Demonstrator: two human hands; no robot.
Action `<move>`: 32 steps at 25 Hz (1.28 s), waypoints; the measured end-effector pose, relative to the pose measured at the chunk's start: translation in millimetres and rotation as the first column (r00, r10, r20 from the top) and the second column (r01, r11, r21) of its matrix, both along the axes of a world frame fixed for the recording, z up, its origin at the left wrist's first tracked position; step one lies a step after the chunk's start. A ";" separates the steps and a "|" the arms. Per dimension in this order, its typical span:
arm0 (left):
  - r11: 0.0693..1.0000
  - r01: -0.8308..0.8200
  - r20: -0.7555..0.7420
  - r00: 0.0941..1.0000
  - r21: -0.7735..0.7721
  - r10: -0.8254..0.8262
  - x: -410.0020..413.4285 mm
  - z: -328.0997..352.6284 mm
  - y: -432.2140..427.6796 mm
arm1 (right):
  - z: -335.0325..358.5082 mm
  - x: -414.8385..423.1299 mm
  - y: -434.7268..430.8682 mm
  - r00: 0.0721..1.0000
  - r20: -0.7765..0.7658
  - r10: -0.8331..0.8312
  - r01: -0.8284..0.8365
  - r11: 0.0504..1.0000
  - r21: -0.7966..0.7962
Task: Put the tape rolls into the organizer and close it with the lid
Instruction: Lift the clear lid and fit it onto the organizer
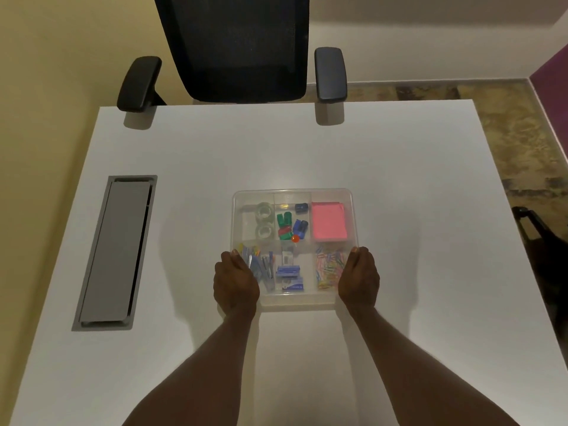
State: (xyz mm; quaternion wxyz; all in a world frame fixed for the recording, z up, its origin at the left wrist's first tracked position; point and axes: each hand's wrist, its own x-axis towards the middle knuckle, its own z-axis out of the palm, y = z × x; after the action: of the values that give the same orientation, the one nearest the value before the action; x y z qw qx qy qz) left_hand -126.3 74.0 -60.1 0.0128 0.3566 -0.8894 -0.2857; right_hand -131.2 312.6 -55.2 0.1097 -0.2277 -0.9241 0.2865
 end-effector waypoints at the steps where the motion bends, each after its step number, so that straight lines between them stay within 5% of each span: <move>1: 1.000 0.010 0.013 1.000 0.023 -0.011 -0.6 1.9 0.1 | -0.2 0.2 -0.5 1.000 0.001 0.012 -0.012 1.000 0.003; 5: 0.991 0.099 0.106 0.990 -0.086 -0.090 0.6 10.3 0.5 | 4.3 0.8 -1.9 0.996 0.088 0.010 -0.012 1.000 0.028; 7: 0.894 0.377 0.094 0.926 -0.241 -0.365 5.5 16.5 -3.6 | 7.2 1.8 -0.1 0.987 0.160 0.032 -0.064 0.978 0.198; 9: 0.757 0.592 0.002 0.788 -0.276 -0.616 11.1 19.6 -2.5 | 13.8 3.4 6.2 0.967 0.195 0.162 -0.228 0.894 0.387; 13: 0.702 0.678 -0.026 0.715 -0.219 -0.699 27.2 29.3 14.4 | 27.6 21.3 -2.3 0.842 0.143 0.521 -0.515 0.695 0.501; 18: 0.670 0.737 0.059 0.675 -0.090 -0.735 71.3 37.1 35.1 | 35.9 73.1 -36.0 0.778 0.177 0.602 -0.615 0.675 0.408; 21: 0.650 0.737 0.092 0.672 -0.186 -0.735 96.8 44.2 46.5 | 39.2 98.6 -39.8 0.775 0.232 0.588 -0.629 0.679 0.379; 27: 0.616 0.775 0.292 0.627 -0.139 -0.722 103.8 46.2 51.2 | 57.2 112.7 -32.5 0.700 0.373 0.609 -0.708 0.658 0.255; 32: 0.642 0.755 0.307 0.648 -0.135 -0.697 84.9 56.0 45.3 | 68.7 92.4 -31.2 0.636 0.459 0.620 -0.748 0.642 0.169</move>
State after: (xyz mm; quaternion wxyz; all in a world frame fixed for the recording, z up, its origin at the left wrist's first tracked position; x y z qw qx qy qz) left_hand -41.3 119.3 -4.1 -0.1602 -0.0075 -0.9810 -0.1090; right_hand -38.8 281.4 13.5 -0.1422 0.1206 -0.9780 0.0936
